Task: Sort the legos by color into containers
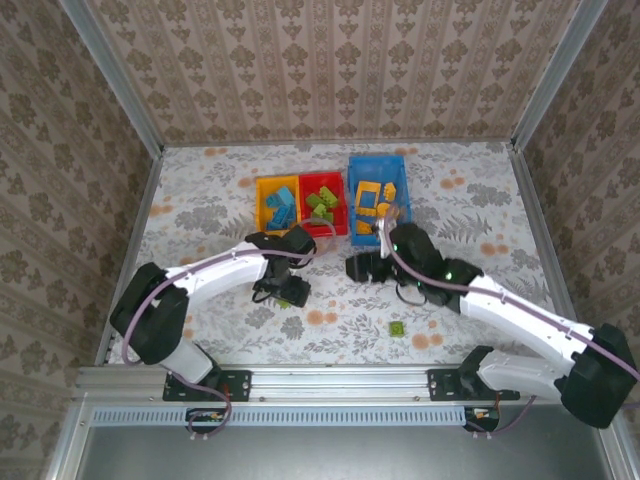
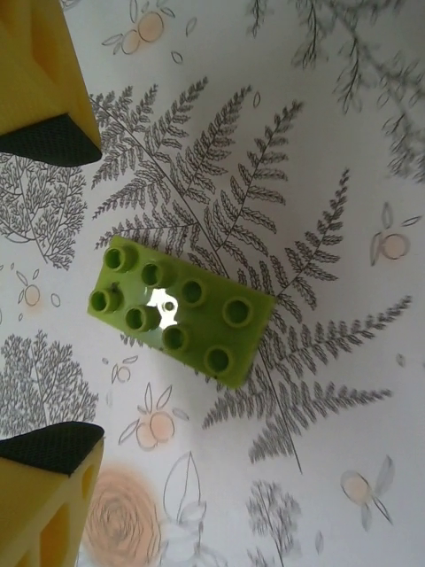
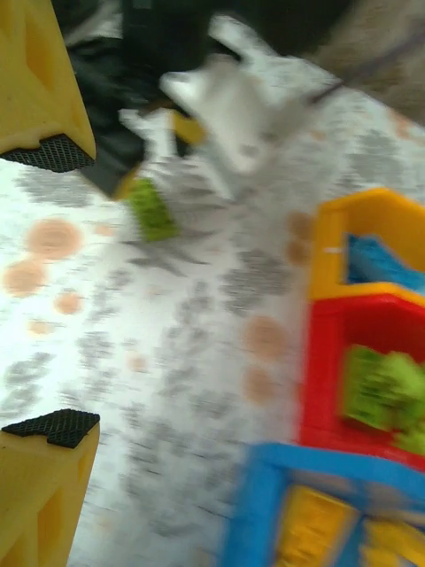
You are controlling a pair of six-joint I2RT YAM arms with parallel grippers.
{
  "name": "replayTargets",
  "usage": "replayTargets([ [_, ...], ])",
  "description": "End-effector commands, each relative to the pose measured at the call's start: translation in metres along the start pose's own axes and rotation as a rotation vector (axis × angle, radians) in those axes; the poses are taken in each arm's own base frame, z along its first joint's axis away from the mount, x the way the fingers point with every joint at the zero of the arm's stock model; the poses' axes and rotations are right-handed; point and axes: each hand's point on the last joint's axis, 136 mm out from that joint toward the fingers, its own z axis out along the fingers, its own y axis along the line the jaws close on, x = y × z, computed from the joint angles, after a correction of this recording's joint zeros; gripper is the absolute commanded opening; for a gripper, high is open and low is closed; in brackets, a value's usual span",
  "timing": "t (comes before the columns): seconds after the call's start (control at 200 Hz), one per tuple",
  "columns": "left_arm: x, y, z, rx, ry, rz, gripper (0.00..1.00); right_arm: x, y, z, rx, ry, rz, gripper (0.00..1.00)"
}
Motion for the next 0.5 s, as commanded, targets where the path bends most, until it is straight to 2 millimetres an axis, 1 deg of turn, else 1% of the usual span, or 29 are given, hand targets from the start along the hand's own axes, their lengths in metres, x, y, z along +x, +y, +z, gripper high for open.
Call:
replayTargets([
  [0.0,-0.004,-0.005,-0.006,0.032,0.05,0.12,0.79,0.026,0.026,-0.014,-0.164,0.02,0.07,0.75],
  [0.08,-0.005,-0.004,0.004,0.029,0.089,0.142,0.79,0.045,0.02,-0.023,-0.165,0.045,0.111,0.75],
  [0.125,-0.005,-0.005,0.012,0.037,0.104,0.144,0.77,0.051,0.017,-0.027,-0.165,0.046,0.132,0.75],
  [0.19,-0.006,-0.008,0.021,0.062,0.121,0.143,0.72,0.057,0.015,-0.033,-0.167,0.046,0.146,0.75],
  [0.285,-0.003,-0.004,0.032,0.033,0.159,0.142,0.65,0.059,0.012,-0.04,-0.156,0.042,0.153,0.74],
  [0.35,-0.003,0.001,0.035,0.006,0.159,0.137,0.61,0.058,0.012,-0.042,-0.157,0.036,0.156,0.74],
  [0.405,-0.004,-0.001,0.037,0.015,0.149,0.135,0.54,0.057,0.013,-0.042,-0.161,0.031,0.162,0.74],
  [0.465,-0.004,-0.004,0.039,0.03,0.138,0.136,0.43,0.055,0.015,-0.04,-0.167,0.027,0.166,0.74],
  [0.495,-0.003,-0.005,0.041,0.031,0.138,0.135,0.39,0.055,0.015,-0.039,-0.168,0.026,0.168,0.73],
])
